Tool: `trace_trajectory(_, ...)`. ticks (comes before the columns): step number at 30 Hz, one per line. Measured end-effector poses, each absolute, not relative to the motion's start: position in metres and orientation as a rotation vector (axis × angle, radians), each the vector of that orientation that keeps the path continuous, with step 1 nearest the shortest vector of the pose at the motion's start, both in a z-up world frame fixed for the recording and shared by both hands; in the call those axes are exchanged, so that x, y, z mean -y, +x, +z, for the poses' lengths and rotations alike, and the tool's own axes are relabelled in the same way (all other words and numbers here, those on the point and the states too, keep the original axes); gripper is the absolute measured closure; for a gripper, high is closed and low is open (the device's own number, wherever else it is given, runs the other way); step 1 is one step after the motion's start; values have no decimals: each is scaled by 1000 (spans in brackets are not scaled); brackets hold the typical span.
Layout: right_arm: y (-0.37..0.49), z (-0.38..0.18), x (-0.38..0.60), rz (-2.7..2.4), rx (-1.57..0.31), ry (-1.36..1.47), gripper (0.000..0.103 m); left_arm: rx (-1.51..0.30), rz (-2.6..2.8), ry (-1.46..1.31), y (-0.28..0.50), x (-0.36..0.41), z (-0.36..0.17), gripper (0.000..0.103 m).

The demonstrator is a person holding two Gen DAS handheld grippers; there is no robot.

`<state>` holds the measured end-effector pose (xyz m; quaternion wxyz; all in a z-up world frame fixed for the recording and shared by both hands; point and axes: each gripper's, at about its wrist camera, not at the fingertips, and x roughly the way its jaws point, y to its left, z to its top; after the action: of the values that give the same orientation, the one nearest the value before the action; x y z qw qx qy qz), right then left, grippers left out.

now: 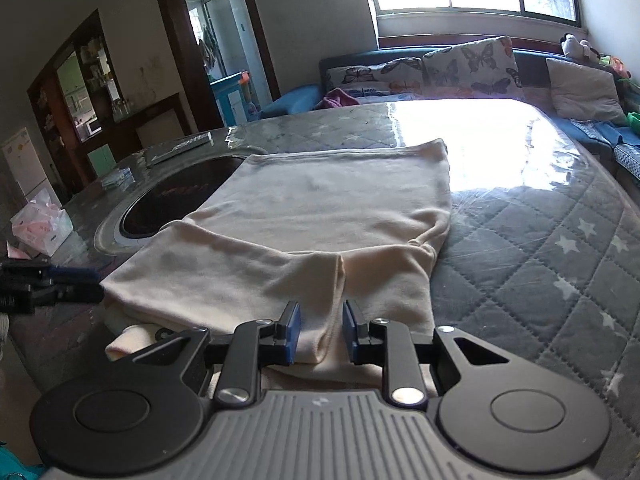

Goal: Fold clothes

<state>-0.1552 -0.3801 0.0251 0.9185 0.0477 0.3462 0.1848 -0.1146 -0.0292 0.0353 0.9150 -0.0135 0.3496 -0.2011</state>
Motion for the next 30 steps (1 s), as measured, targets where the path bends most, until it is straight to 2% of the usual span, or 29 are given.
trace_trajectory(11,-152,26,374,376,-734,90,80,-702,-398,-2,-114,25,24,61)
trace_trajectory(12,-152,26,372,377,-733,82,82,-702,-396,-2,-113,25,23,62)
trace_trajectory(14,-151,27,368,380,-727,57,95,-704,-387,-2,-110,25,19,62)
trace_trajectory(23,-160,73,353,384,-582,-100,97,-683,-351,27,-108,32,14,63)
trace_trajectory(25,-161,87,350,387,-540,-142,97,-672,-346,47,-109,34,14,74)
trace_trajectory(27,-163,100,349,388,-500,-174,97,-665,-348,58,-110,36,14,80)
trace_trajectory(30,-163,110,348,385,-472,-200,97,-652,-344,81,-113,38,15,85)
